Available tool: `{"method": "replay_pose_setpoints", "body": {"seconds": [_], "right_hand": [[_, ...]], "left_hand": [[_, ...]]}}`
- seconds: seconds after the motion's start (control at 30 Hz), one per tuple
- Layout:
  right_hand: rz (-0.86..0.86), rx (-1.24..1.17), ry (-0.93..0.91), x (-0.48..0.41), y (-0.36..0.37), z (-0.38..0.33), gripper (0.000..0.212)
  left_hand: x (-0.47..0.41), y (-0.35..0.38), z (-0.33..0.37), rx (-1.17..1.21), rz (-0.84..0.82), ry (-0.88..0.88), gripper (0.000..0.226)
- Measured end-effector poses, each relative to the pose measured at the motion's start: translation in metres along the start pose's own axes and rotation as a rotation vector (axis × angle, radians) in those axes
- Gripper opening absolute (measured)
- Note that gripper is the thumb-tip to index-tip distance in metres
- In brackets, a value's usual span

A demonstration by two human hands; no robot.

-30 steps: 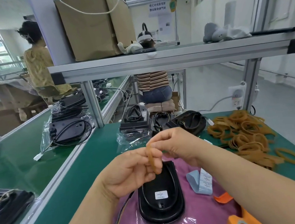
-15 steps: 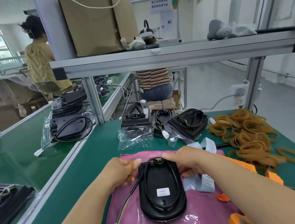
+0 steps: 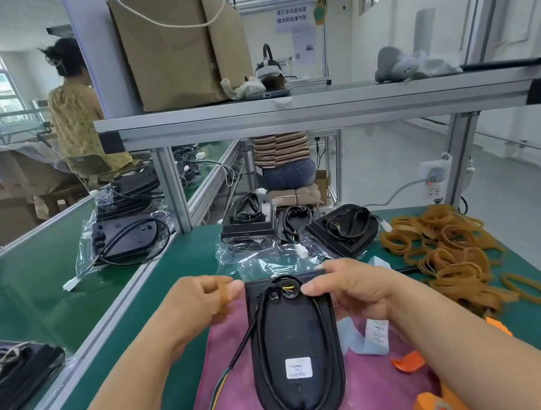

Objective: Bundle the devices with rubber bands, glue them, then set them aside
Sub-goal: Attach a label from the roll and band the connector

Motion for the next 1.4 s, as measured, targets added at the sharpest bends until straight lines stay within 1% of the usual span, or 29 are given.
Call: {"method": "replay_pose_setpoints", "body": {"seconds": [0.03, 0.07, 0.13, 0.17, 0.27, 0.33, 0.43, 0.57, 0.67, 0.73, 0.77, 0.8, 0.83, 0.87, 0.9, 0.93, 0.97, 1.03, 1.07, 1.13, 1.23, 1.3, 1.4], "right_hand": [[-0.005, 0.005, -0.033, 0.004, 0.002, -0.007, 0.054], [-0.006, 0.022, -0.068, 0.007, 0.003, -0.014, 0.057], [0.010, 0.079, -0.123, 0.014, 0.004, -0.027, 0.058], [0.025, 0.108, -0.140, 0.017, 0.004, -0.033, 0.060], [0.016, 0.155, -0.159, 0.019, 0.008, -0.041, 0.062], [-0.006, 0.153, -0.176, 0.018, 0.012, -0.041, 0.061], [0.015, 0.186, -0.182, 0.018, 0.012, -0.038, 0.064], [0.015, 0.295, -0.152, 0.021, 0.014, -0.041, 0.064], [0.053, 0.552, -0.119, 0.031, 0.019, -0.055, 0.069], [0.118, 0.745, -0.129, 0.039, 0.024, -0.073, 0.071], [0.184, 0.837, -0.185, 0.044, 0.029, -0.086, 0.069], [0.257, 0.931, -0.293, 0.051, 0.038, -0.101, 0.061], [0.307, 1.033, -0.432, 0.057, 0.053, -0.115, 0.050], [0.308, 1.137, -0.549, 0.060, 0.072, -0.123, 0.038], [0.275, 1.242, -0.616, 0.060, 0.091, -0.126, 0.031], [0.233, 1.357, -0.638, 0.055, 0.108, -0.124, 0.031], [0.190, 1.473, -0.626, 0.049, 0.121, -0.119, 0.033], [0.145, 1.695, -0.554, 0.036, 0.134, -0.113, 0.032], [0.143, 1.787, -0.513, 0.031, 0.135, -0.113, 0.029], [0.147, 1.908, -0.459, 0.026, 0.134, -0.112, 0.022], [0.133, 2.019, -0.506, 0.025, 0.137, -0.117, 0.011], [0.138, 2.019, -0.565, 0.032, 0.133, -0.124, 0.010], [0.089, 1.881, -0.691, 0.050, 0.121, -0.130, 0.021]], "left_hand": [[0.003, -0.005, 0.003, -0.015, 0.002, 0.010, 0.039], [0.004, -0.009, 0.005, -0.031, -0.022, 0.014, 0.055], [0.008, -0.008, 0.015, -0.076, -0.113, 0.040, 0.081], [0.009, -0.005, 0.021, -0.084, -0.164, 0.067, 0.089], [0.015, 0.011, 0.040, -0.034, -0.290, 0.131, 0.097], [0.015, 0.023, 0.048, -0.073, -0.320, 0.145, 0.102], [0.011, 0.033, 0.057, -0.140, -0.262, 0.163, 0.100], [0.011, 0.036, 0.061, -0.224, -0.197, 0.204, 0.107], [0.013, 0.039, 0.065, -0.265, -0.197, 0.245, 0.107], [0.014, 0.041, 0.067, -0.307, -0.194, 0.268, 0.106], [0.014, 0.041, 0.069, -0.328, -0.189, 0.272, 0.106], [0.015, 0.040, 0.071, -0.343, -0.190, 0.275, 0.104], [0.016, 0.040, 0.073, -0.351, -0.201, 0.281, 0.097], [0.017, 0.041, 0.074, -0.365, -0.219, 0.286, 0.084], [0.017, 0.043, 0.076, -0.390, -0.233, 0.283, 0.067], [0.018, 0.045, 0.078, -0.411, -0.240, 0.282, 0.051], [0.018, 0.046, 0.080, -0.416, -0.244, 0.289, 0.040], [0.020, 0.048, 0.083, -0.396, -0.260, 0.316, 0.030], [0.021, 0.048, 0.083, -0.386, -0.264, 0.323, 0.030], [0.021, 0.045, 0.079, -0.374, -0.239, 0.319, 0.037], [0.022, 0.042, 0.077, -0.348, -0.228, 0.335, 0.048], [0.025, 0.044, 0.080, -0.347, -0.235, 0.366, 0.056], [0.028, 0.043, 0.082, -0.367, -0.234, 0.385, 0.064]]}}
Point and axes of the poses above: each hand's wrist, its own x-axis away from the middle knuckle, its own y-axis out of the palm, z = x × y, the point moved 9 cm from there along -x, towards the middle knuckle, and after that the axes turned 13 degrees about -z, right-handed, at the moved point
